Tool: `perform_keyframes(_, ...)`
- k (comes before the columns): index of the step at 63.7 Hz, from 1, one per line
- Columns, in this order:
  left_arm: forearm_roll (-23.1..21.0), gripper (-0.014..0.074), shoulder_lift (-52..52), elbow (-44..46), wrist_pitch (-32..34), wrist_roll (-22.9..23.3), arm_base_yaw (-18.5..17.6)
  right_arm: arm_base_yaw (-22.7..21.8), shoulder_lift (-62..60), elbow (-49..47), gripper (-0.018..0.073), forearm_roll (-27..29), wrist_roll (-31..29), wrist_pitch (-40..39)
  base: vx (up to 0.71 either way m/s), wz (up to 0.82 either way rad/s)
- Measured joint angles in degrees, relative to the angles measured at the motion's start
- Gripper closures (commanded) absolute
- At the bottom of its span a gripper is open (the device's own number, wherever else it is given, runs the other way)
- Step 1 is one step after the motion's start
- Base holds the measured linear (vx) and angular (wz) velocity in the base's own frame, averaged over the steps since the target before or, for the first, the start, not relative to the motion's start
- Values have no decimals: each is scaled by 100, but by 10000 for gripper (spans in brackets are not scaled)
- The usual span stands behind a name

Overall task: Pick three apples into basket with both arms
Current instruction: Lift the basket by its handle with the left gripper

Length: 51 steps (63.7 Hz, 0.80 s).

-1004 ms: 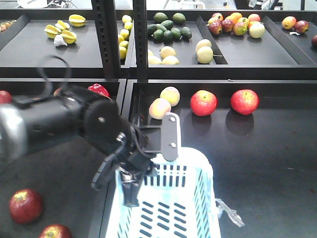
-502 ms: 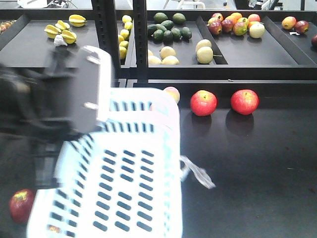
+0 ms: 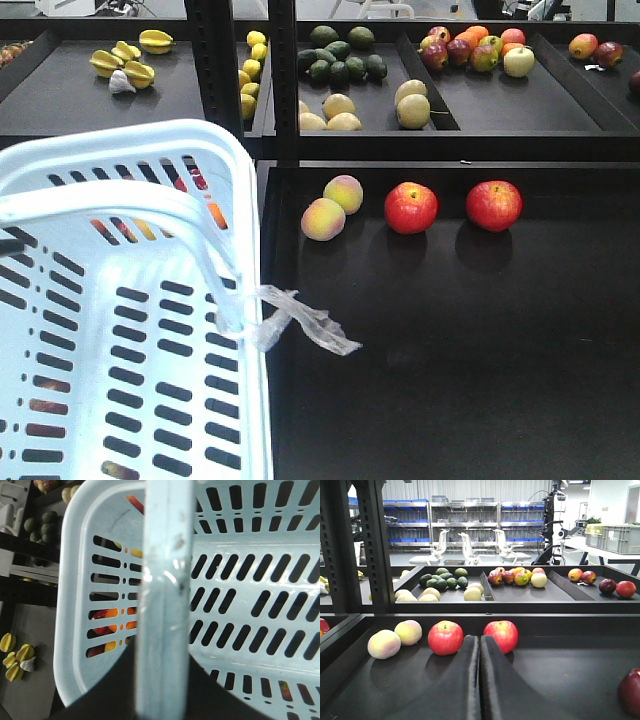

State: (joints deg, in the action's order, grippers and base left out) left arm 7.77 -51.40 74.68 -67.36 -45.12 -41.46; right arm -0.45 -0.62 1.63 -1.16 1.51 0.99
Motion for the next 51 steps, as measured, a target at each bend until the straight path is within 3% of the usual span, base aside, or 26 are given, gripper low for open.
perform_keyframes(51, 0, 603, 300, 0, -24, 4, 0, 0, 0, 0, 568, 0, 0, 0, 0, 0)
